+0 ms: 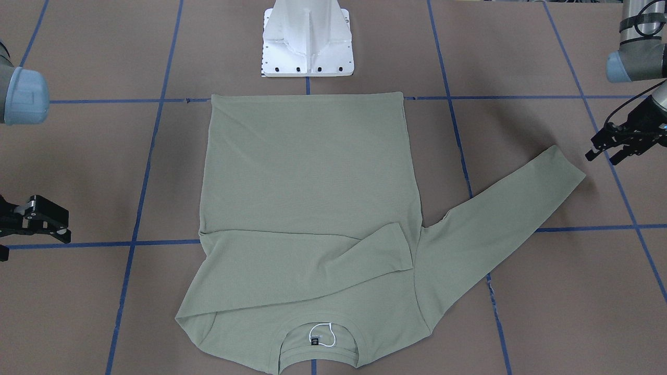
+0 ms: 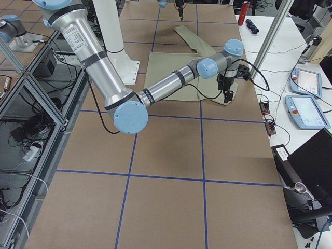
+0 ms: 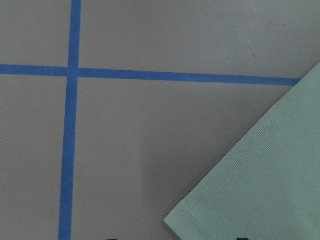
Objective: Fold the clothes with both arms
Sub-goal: 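Grasp the cuff of the other sleeve with the left gripper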
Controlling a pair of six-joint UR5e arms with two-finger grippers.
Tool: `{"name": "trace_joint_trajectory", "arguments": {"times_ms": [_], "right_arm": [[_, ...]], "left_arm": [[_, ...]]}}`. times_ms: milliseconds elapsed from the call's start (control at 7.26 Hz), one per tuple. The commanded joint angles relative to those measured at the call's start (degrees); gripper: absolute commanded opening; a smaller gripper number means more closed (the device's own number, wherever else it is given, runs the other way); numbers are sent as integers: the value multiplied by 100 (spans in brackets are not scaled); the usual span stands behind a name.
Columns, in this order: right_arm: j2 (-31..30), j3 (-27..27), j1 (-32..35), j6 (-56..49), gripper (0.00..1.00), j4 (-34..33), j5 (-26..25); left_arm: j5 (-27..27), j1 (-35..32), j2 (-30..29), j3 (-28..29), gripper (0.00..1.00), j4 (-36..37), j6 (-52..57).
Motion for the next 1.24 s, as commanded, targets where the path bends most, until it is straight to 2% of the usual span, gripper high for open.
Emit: {"name": "trace_joint_trajectory", "arguments": {"times_ms": [0, 275, 1101], "right_arm": [[-60, 9, 0, 0, 100, 9, 0], [-104, 44, 0, 0, 100, 9, 0], [-166, 88, 0, -9, 100, 9, 0]], "left_arm": [[114, 237, -127, 68, 76, 6, -5], [115, 264, -321, 314, 75, -11, -5], [115, 360, -348, 438, 72, -20, 12]]}}
